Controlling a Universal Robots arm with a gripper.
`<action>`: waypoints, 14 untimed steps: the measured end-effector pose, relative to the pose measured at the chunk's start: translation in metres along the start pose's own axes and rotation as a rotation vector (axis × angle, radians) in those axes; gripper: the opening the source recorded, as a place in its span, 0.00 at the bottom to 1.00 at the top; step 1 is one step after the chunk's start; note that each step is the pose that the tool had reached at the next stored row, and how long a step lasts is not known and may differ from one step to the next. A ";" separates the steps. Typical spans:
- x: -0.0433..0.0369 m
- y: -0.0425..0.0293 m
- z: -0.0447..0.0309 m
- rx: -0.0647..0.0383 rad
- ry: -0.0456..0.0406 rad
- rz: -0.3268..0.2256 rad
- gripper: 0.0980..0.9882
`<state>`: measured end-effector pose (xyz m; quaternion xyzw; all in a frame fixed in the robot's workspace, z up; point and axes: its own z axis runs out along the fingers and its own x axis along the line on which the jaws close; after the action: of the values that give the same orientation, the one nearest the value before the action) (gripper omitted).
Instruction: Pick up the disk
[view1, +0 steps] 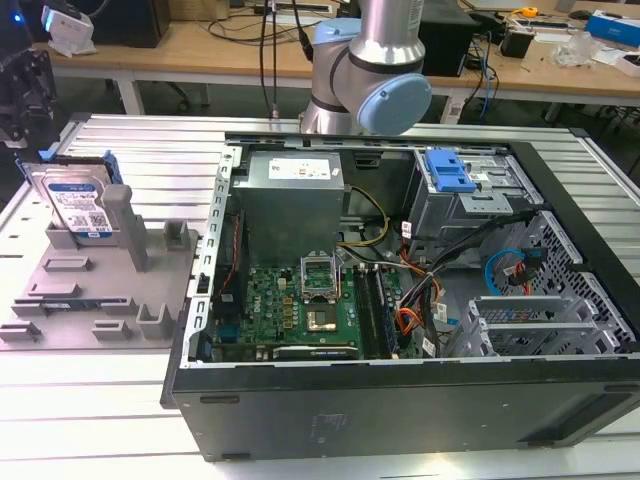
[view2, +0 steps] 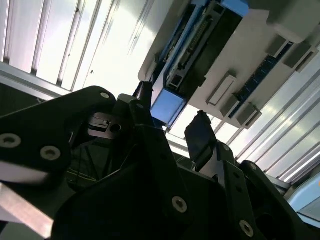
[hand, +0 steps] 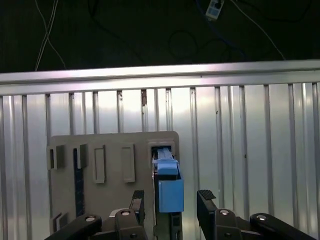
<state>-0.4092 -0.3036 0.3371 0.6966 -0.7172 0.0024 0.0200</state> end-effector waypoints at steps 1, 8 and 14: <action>0.0001 0.0007 0.0014 0.000 0.0003 -0.012 0.50; 0.0038 0.0017 0.0023 0.002 0.0032 -0.059 0.50; 0.0039 0.0016 0.0024 0.002 0.0032 -0.059 0.50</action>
<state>-0.4110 -0.3075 0.3348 0.7174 -0.6964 0.0036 0.0205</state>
